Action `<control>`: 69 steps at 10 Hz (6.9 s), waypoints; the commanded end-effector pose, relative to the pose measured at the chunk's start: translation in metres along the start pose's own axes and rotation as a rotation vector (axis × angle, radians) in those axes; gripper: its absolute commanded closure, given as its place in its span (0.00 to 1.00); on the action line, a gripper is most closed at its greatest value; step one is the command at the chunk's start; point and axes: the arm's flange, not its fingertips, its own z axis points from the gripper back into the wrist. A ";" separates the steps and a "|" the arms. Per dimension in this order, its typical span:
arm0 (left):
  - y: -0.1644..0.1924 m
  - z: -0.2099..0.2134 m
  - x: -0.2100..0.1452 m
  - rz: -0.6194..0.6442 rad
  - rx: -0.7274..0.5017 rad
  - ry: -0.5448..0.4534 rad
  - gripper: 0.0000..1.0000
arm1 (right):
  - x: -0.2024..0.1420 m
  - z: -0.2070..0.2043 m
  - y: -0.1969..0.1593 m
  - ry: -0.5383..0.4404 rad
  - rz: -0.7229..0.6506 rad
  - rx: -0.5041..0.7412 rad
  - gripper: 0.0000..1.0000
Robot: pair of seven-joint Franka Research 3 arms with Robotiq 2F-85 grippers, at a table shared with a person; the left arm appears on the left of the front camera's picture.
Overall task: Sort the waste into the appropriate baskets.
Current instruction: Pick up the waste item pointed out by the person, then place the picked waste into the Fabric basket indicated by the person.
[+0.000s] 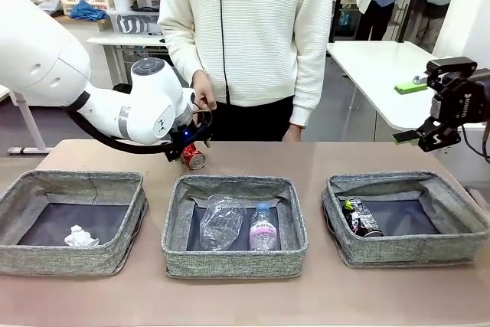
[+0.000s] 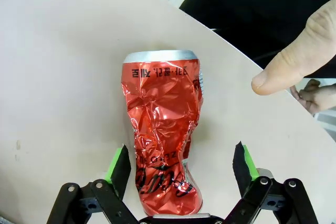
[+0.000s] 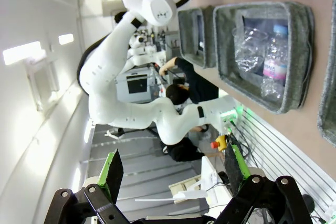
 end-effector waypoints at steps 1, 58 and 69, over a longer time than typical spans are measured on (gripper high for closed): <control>-0.006 -0.002 0.004 -0.006 0.010 -0.005 0.00 | 0.000 0.000 0.004 -0.014 -0.017 0.003 0.00; -0.147 0.469 -0.136 -0.655 -0.003 0.247 0.68 | 0.000 0.000 0.004 -0.014 -0.017 0.003 0.00; -0.147 0.469 -0.136 -0.655 -0.003 0.247 0.68 | 0.000 0.000 0.004 -0.014 -0.017 0.003 0.00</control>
